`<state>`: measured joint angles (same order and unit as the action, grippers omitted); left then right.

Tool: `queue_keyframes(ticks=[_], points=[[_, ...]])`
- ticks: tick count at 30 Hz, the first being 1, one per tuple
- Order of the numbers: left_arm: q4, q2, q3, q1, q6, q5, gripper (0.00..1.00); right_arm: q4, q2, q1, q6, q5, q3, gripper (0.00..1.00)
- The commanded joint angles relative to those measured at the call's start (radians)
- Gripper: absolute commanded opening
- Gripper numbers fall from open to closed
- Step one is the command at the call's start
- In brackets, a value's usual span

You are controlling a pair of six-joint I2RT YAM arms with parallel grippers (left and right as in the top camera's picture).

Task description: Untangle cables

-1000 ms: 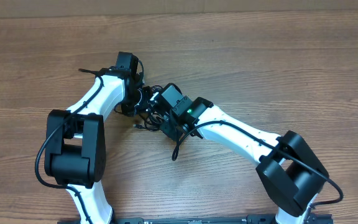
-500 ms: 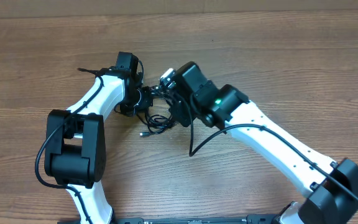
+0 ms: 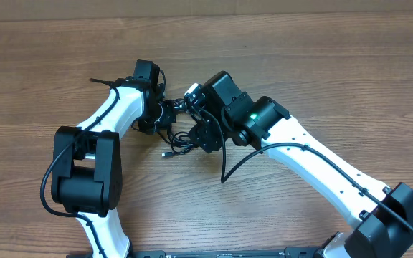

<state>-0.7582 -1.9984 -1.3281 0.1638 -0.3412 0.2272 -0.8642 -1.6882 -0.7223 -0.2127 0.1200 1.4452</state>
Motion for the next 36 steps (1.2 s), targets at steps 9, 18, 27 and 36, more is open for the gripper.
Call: queue_keyframes(ticks=[9,18,27,36], points=[[0.002,0.005,0.005,0.007,-0.004,-0.017,0.11,0.045,-0.169,-0.005,-0.119,0.039,-0.026,0.6],[0.003,0.005,0.005,0.007,-0.004,-0.016,0.11,0.116,-0.192,-0.006,-0.185,0.04,-0.026,0.44],[0.003,0.005,0.005,0.007,-0.004,-0.016,0.11,0.118,-0.236,-0.007,-0.186,0.061,-0.026,0.34],[0.003,0.005,0.005,0.007,-0.004,-0.016,0.11,0.143,-0.271,-0.007,-0.189,0.061,-0.026,0.31]])
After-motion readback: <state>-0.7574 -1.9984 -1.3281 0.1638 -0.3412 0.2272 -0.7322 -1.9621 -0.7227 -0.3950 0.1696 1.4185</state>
